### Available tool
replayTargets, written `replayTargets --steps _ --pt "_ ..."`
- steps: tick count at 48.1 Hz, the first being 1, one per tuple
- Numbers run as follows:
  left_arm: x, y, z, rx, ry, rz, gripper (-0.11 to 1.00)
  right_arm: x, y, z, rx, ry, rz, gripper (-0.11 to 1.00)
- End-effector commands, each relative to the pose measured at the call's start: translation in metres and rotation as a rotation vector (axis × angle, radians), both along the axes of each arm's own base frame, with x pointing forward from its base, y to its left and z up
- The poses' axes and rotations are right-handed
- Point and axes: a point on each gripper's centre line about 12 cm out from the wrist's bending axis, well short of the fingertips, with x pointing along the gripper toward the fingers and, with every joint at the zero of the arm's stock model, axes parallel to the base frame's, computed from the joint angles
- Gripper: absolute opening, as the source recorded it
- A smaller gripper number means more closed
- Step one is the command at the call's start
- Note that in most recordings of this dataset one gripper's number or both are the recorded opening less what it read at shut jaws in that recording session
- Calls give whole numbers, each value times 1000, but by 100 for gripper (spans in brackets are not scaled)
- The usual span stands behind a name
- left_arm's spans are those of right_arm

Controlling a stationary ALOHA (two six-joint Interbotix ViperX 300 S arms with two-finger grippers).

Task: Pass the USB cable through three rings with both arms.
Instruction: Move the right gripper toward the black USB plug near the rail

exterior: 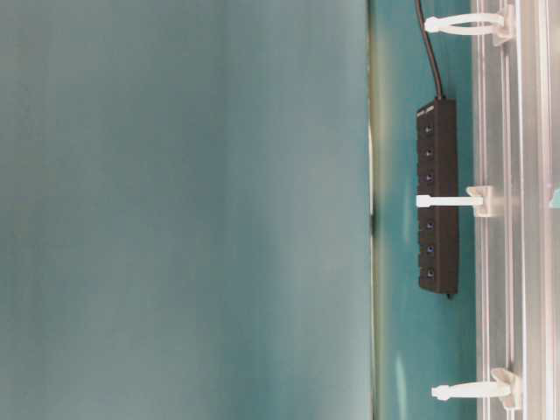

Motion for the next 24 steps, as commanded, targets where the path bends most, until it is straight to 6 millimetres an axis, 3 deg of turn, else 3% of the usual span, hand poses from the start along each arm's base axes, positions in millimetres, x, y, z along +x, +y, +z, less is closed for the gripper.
replayTargets --steps 1,11,24 --pt "8 -3 5 -26 23 -17 2 2 -2 2 12 -5 -9 0" --pt "21 -6 12 -53 88 -30 2 11 -1 0 127 127 -5 -10" --pt "31 -7 25 -54 111 -34 2 37 -1 1 157 316 -14 -10"
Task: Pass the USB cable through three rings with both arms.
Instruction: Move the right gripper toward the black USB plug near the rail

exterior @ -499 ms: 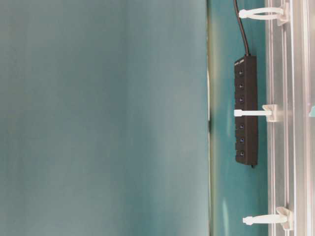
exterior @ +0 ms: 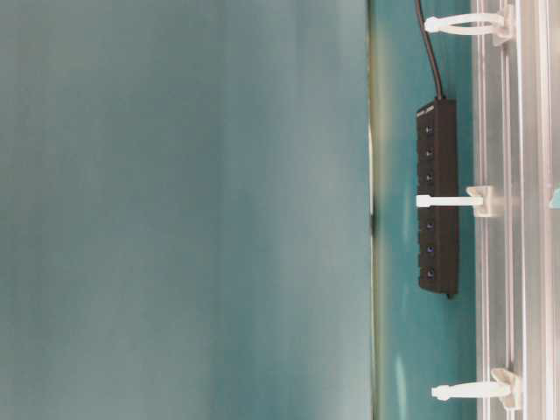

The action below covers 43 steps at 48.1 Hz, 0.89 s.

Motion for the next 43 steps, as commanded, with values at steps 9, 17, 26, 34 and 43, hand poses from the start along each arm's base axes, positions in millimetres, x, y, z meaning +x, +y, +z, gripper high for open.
replayTargets --steps 9,17,26,34,43 --pt "6 0 22 -4 23 2 2 29 0 10 13 109 -1 -8" --pt "5 0 25 -3 34 1 4 41 0 2 15 201 -1 5" --pt "4 0 21 10 67 0 48 50 0 -4 -7 301 7 48" --pt "4 0 17 17 102 0 70 57 5 -10 -19 408 26 62" --pt "1 0 18 19 105 0 38 71 10 -6 -25 441 44 18"
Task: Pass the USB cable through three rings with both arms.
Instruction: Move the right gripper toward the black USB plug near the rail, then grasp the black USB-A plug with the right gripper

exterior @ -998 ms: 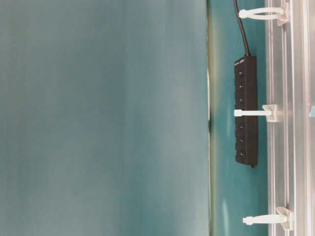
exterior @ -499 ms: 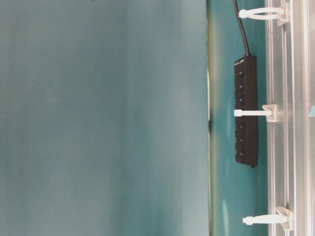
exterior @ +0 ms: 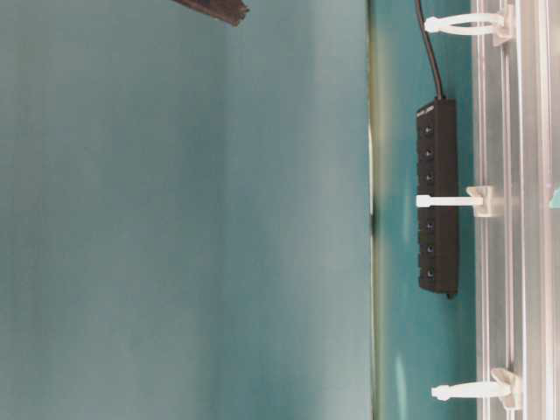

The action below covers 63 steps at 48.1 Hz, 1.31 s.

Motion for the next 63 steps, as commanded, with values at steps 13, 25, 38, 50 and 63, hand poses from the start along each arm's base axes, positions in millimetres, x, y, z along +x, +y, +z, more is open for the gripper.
replayTargets --steps 13,25,38,50,63 --pt "-3 0 11 -3 -14 0 40 27 5 2 -3 121 12 21" --pt "-4 0 8 -1 2 -1 44 49 11 -28 -17 314 31 53" --pt "-4 0 7 -3 9 0 44 74 26 -64 -27 421 67 53" --pt "-5 0 1 -5 40 1 43 91 31 -91 -36 488 77 53" --pt "-7 0 2 -2 35 0 43 95 30 -109 -54 530 80 53"
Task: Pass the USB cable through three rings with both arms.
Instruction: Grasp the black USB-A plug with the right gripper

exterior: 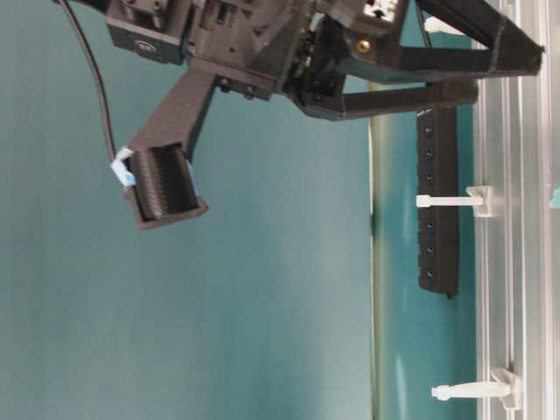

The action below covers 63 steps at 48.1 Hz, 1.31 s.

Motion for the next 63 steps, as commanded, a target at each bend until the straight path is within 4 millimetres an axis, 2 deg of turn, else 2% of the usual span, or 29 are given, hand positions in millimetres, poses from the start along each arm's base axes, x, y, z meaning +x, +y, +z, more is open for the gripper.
replayTargets --steps 1,15,41,63 --pt "0 0 5 3 -17 -2 43 5 1 1 -4 -11 4 53" --pt "0 0 3 7 -9 -3 43 7 4 -20 -19 37 23 52" --pt "0 0 1 10 -6 -4 43 8 9 -45 -35 92 47 51" --pt "0 0 1 9 -8 -4 43 12 1 -50 -33 83 25 47"
